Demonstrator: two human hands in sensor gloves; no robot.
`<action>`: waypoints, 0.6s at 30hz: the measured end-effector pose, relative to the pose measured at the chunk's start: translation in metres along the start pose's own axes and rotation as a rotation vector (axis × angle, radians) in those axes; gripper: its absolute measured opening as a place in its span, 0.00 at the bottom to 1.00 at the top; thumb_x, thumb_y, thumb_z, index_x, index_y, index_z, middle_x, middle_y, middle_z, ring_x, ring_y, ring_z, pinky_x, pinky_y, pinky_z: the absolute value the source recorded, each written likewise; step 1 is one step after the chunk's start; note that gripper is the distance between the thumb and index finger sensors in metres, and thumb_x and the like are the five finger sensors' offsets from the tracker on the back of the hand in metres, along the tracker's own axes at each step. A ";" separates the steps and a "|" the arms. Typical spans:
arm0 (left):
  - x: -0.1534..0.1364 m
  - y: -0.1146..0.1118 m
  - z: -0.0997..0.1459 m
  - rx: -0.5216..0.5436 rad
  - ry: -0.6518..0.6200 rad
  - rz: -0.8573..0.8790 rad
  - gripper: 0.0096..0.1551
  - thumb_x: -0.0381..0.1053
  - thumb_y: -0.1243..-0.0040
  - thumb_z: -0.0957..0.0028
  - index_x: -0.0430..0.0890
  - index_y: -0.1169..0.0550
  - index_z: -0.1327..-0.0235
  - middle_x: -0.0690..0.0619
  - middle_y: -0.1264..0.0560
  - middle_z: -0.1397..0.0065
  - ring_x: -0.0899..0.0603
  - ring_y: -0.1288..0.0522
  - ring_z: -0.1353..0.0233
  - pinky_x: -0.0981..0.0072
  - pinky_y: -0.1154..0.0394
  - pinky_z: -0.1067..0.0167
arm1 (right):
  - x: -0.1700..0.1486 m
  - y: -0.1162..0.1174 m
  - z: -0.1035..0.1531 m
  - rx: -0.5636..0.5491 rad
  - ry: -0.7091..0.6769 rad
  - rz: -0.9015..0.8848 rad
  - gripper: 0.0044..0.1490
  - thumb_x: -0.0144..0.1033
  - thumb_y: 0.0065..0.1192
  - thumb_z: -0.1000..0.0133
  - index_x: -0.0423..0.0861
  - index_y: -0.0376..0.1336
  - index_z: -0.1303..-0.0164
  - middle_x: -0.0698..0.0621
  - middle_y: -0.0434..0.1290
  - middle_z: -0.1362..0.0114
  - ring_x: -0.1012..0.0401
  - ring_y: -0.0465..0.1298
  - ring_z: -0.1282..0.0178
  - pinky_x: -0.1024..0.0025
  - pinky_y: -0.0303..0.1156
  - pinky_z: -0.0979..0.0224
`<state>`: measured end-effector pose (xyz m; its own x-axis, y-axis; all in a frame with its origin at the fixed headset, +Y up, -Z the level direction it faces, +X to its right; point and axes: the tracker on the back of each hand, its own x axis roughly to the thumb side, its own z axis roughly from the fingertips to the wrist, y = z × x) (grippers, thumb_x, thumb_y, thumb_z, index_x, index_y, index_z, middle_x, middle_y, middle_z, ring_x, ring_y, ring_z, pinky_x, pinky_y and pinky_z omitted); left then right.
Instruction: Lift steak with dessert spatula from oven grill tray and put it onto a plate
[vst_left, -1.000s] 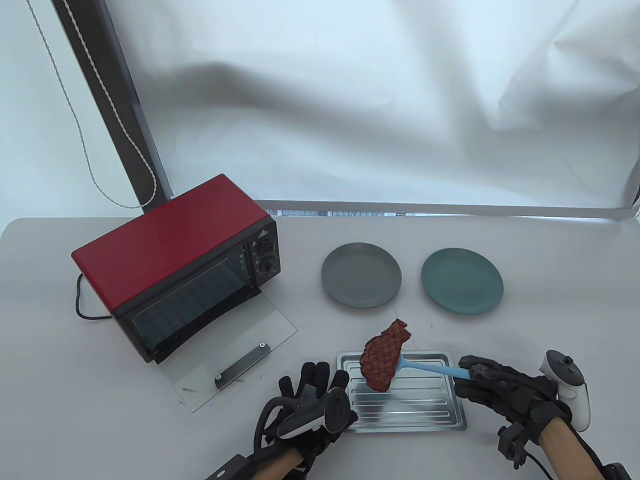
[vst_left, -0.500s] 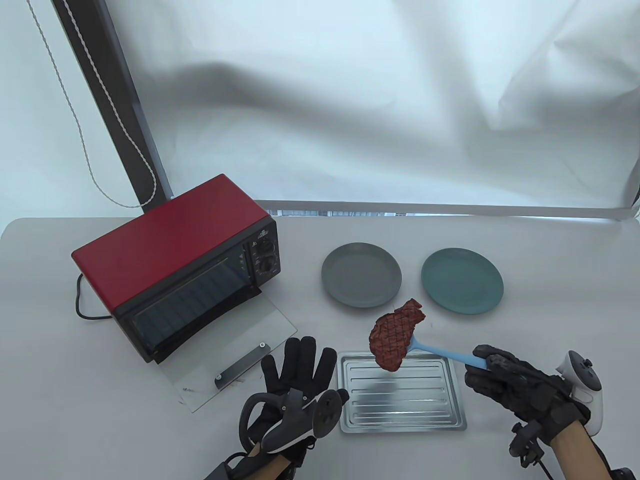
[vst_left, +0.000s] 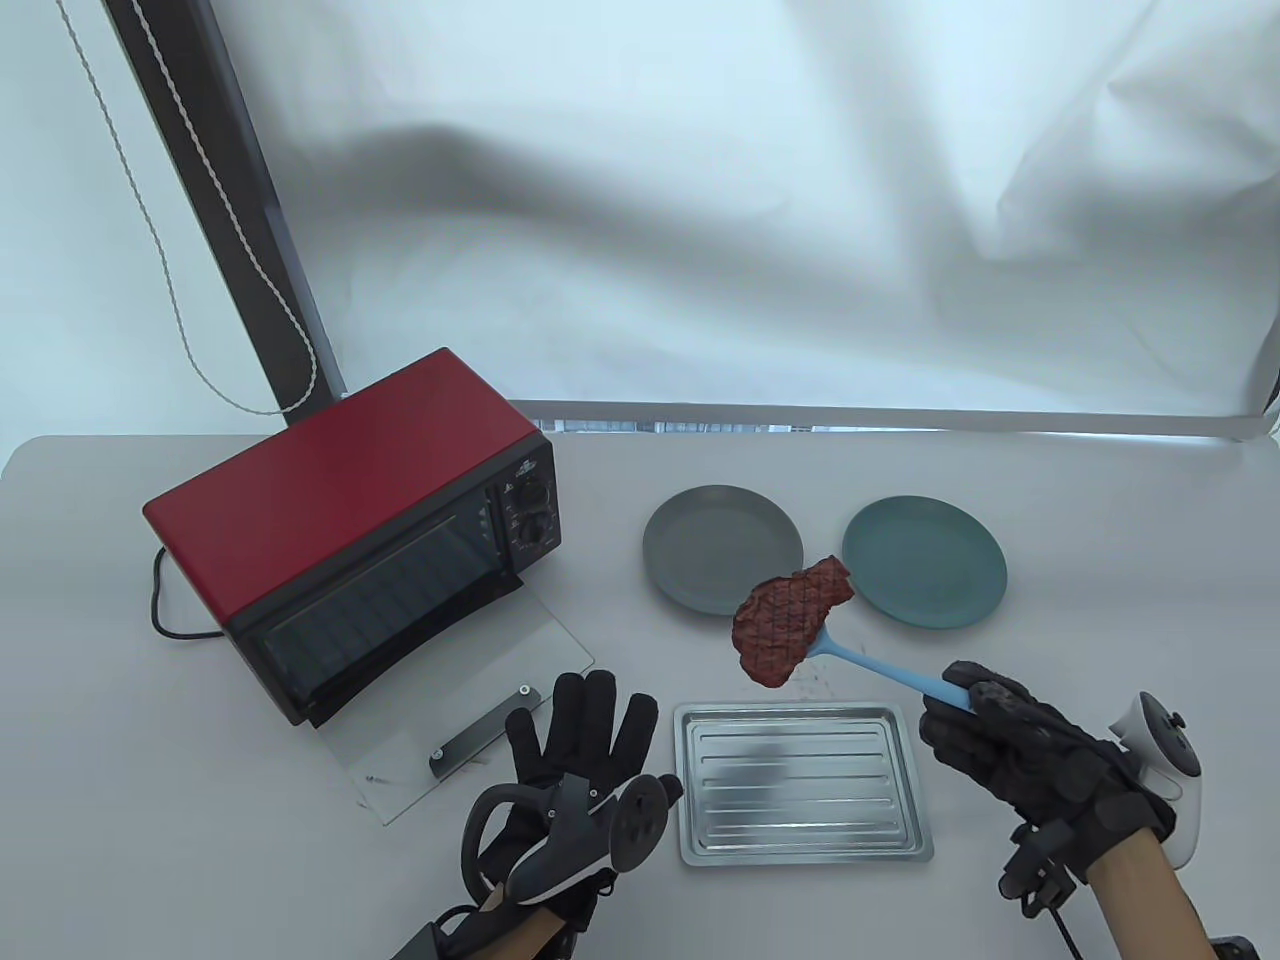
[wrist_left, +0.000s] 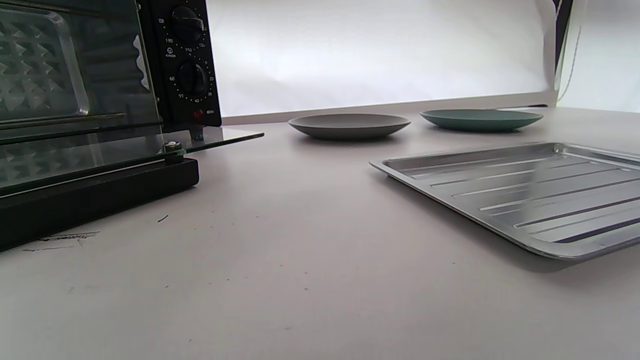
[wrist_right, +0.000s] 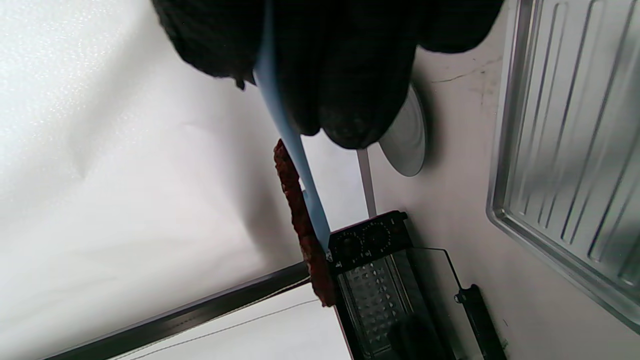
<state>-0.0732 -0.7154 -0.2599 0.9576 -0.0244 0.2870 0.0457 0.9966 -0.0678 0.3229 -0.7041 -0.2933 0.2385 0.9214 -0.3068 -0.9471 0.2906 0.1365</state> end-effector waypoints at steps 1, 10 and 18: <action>0.000 0.000 0.000 -0.001 0.000 0.000 0.44 0.71 0.72 0.37 0.52 0.57 0.12 0.38 0.65 0.11 0.29 0.64 0.14 0.20 0.61 0.30 | 0.003 0.003 0.000 0.000 -0.002 -0.003 0.26 0.42 0.62 0.35 0.46 0.64 0.28 0.43 0.79 0.32 0.52 0.82 0.36 0.45 0.63 0.24; 0.000 0.001 0.001 0.005 -0.008 -0.009 0.44 0.71 0.72 0.37 0.52 0.57 0.12 0.38 0.65 0.11 0.29 0.64 0.14 0.20 0.61 0.30 | 0.023 0.033 -0.017 -0.022 -0.057 -0.054 0.26 0.42 0.61 0.34 0.47 0.63 0.27 0.44 0.78 0.31 0.52 0.82 0.35 0.45 0.63 0.23; 0.000 0.000 0.001 0.005 -0.010 -0.012 0.44 0.71 0.72 0.37 0.53 0.57 0.12 0.38 0.65 0.11 0.29 0.64 0.14 0.20 0.61 0.30 | 0.039 0.059 -0.044 -0.029 -0.072 -0.020 0.26 0.43 0.60 0.33 0.47 0.62 0.27 0.44 0.78 0.30 0.53 0.82 0.34 0.45 0.63 0.22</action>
<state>-0.0737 -0.7149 -0.2593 0.9541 -0.0359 0.2975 0.0561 0.9966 -0.0596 0.2669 -0.6628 -0.3384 0.2713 0.9320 -0.2403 -0.9475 0.3025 0.1034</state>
